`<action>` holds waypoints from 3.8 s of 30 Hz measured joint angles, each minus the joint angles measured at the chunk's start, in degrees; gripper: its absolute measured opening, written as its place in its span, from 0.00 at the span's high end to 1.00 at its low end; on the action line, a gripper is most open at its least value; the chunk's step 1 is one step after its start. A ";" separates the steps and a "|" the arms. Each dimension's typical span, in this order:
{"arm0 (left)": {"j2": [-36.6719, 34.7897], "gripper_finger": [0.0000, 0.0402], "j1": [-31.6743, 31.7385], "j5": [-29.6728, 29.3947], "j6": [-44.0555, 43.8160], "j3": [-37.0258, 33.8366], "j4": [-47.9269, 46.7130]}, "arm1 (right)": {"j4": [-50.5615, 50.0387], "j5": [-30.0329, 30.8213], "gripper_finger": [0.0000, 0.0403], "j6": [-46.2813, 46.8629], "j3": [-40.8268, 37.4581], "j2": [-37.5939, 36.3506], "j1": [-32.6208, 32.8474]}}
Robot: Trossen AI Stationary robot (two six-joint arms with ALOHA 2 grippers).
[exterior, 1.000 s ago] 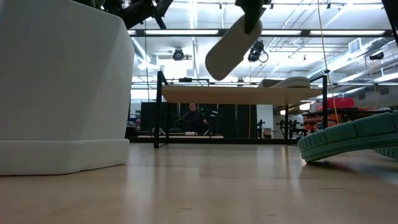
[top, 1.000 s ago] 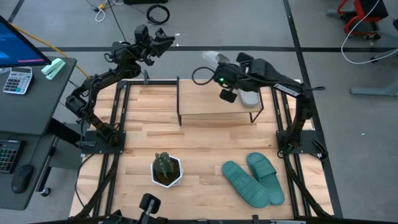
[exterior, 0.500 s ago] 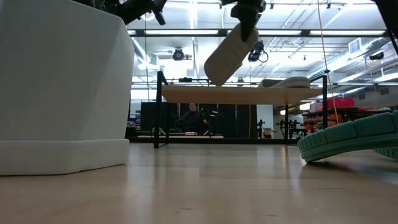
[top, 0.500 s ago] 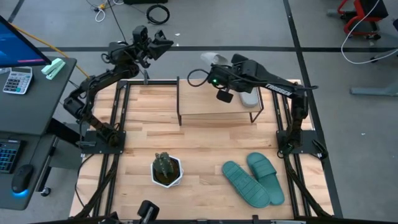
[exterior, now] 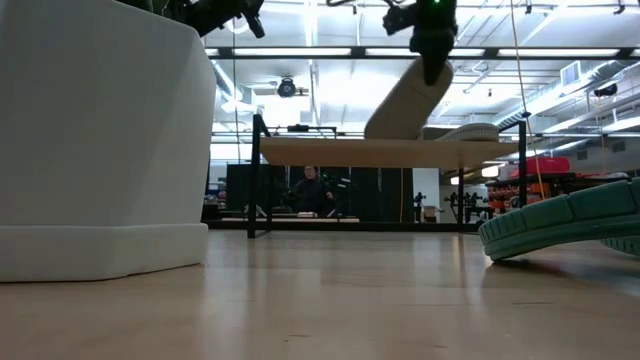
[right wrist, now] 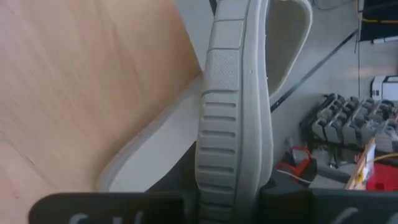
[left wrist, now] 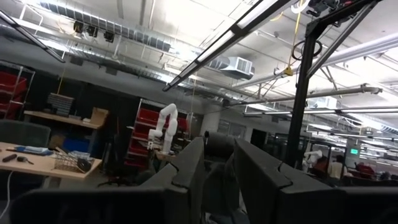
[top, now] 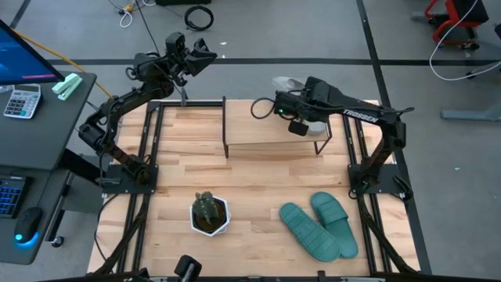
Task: Pick and place slides into the shelf
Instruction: Put the gray slide on the shelf
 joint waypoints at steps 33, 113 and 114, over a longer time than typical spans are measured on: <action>0.07 0.79 -1.33 0.00 2.02 0.00 -0.17 | 5.82 -3.97 0.86 -0.73 -3.27 -2.02 0.47; 0.09 0.79 -1.57 0.24 2.15 0.00 -0.19 | 13.64 -25.68 0.56 -5.07 -13.13 -1.95 0.48; 0.09 0.79 -1.57 0.24 2.15 0.00 -0.20 | 13.64 -26.67 0.54 -5.05 -13.13 -1.95 0.48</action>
